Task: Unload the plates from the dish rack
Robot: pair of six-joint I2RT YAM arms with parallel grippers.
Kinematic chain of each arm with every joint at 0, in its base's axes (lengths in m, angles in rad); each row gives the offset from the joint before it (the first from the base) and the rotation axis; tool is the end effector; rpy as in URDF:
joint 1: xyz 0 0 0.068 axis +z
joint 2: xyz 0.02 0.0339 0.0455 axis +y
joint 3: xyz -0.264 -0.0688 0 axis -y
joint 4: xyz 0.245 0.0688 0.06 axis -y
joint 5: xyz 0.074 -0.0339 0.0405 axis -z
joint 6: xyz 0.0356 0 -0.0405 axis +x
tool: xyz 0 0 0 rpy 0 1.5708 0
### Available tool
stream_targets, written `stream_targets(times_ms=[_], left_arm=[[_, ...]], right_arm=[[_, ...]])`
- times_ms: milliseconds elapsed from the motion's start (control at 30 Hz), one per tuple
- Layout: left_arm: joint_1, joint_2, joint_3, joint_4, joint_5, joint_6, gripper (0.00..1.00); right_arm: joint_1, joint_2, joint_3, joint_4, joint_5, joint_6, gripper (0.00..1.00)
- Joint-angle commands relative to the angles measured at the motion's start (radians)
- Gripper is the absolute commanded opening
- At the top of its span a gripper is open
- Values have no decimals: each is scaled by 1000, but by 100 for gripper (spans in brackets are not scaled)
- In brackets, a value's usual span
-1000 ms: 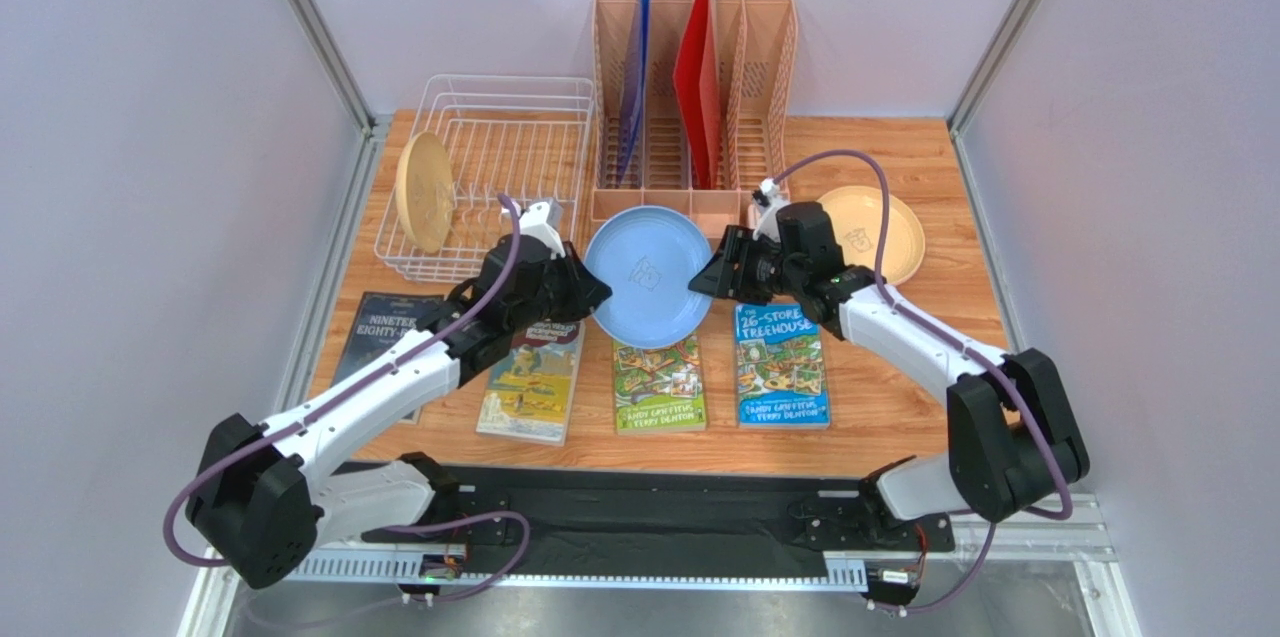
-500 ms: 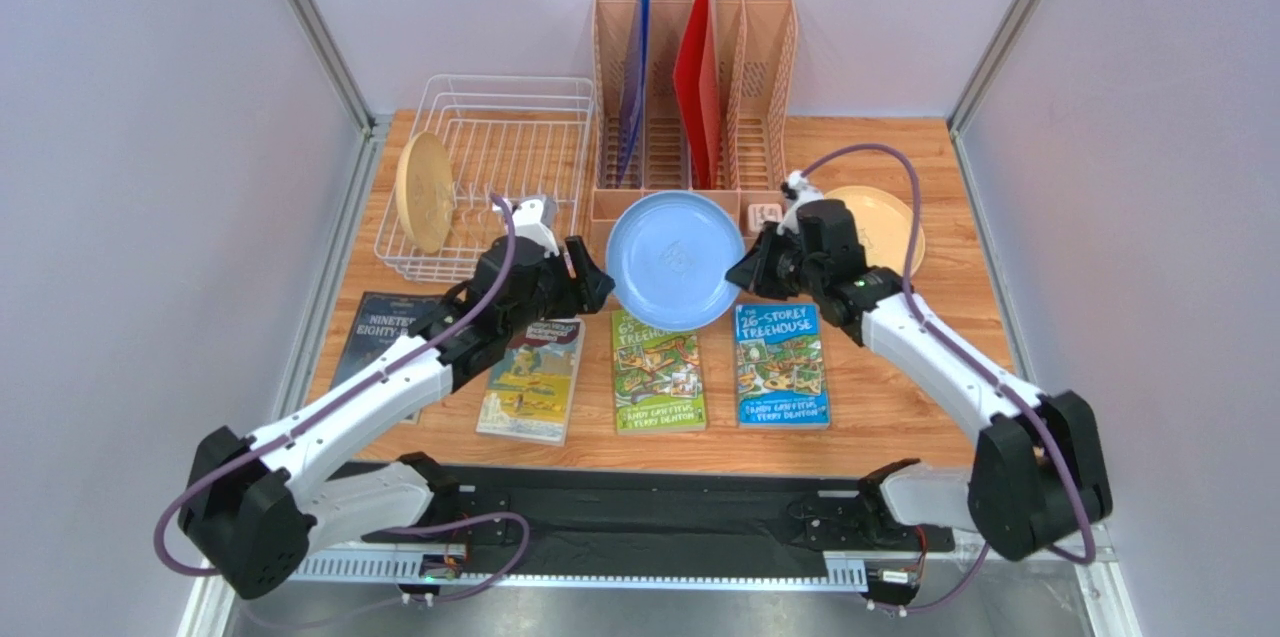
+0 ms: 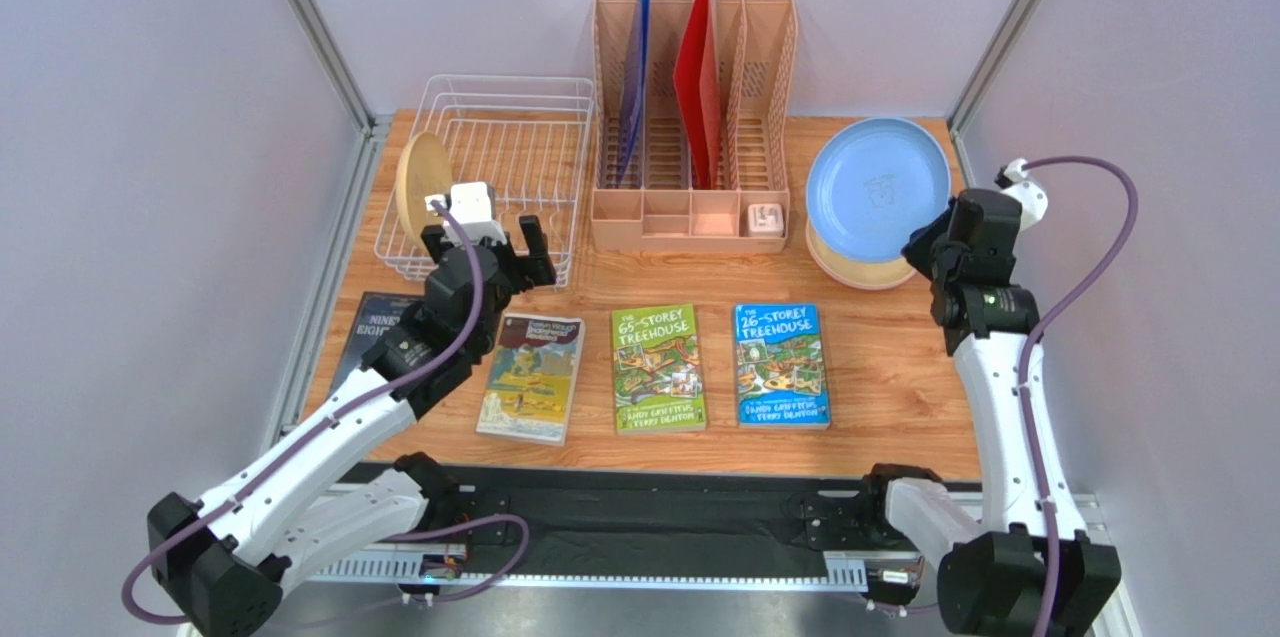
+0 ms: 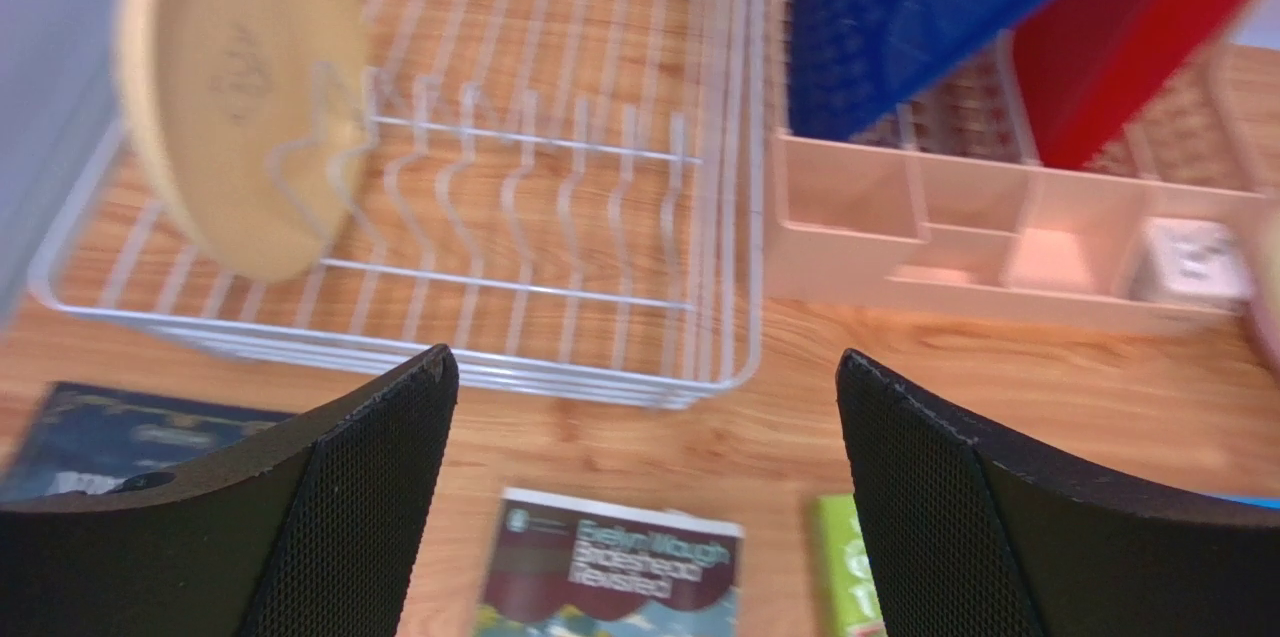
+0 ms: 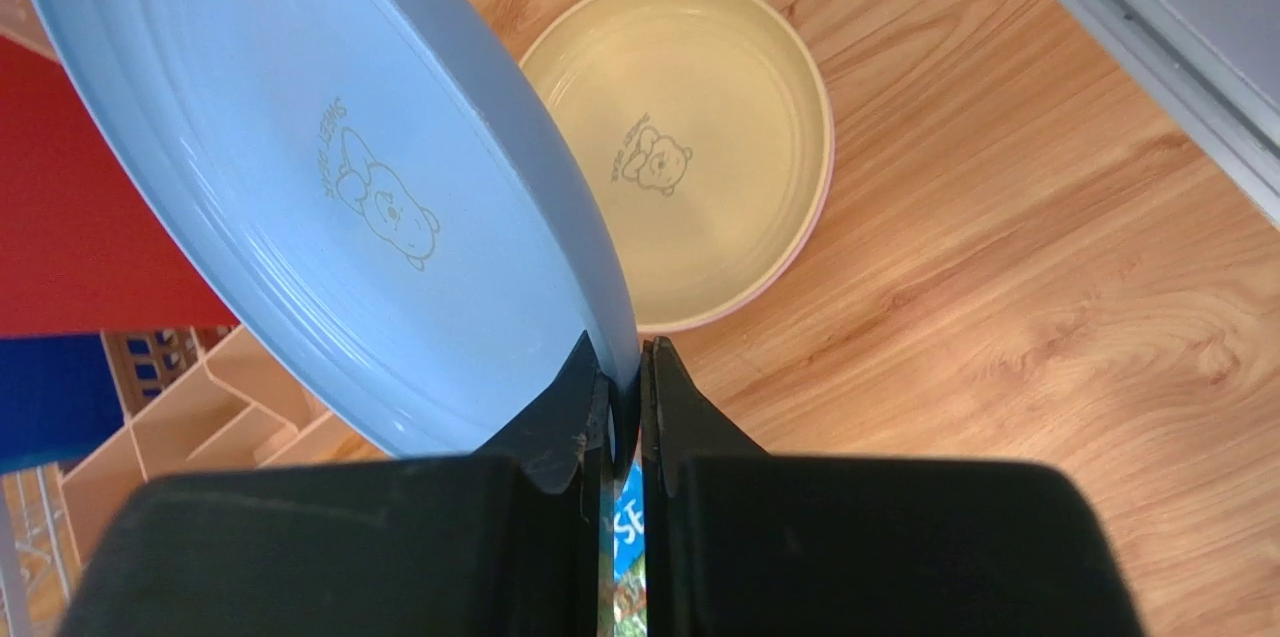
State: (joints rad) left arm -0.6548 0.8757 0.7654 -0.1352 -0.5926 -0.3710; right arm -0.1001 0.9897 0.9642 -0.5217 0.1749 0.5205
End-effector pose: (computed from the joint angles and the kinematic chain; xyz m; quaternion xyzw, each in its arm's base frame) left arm 0.1719 -0.1069 0.3238 -0.0712 0.7718 -0.0882 0.6256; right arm 0.2130 -0.0276 0.3312 0.3059 0.8140 0.0273 0.4930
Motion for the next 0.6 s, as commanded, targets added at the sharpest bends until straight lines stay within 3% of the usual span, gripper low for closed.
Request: stream_targets(times_ms=[0,267,567], left_arm=[[18,68,74,43,-229,175,100],[155,82,52,71,-107,144,100],[239,88,29,66,-55,116,100]], right_arm=[[-68,154,126,8,15,19,4],[-216,423,183,94,-245,61,2],[-263,607,222,141,-417,85,2]])
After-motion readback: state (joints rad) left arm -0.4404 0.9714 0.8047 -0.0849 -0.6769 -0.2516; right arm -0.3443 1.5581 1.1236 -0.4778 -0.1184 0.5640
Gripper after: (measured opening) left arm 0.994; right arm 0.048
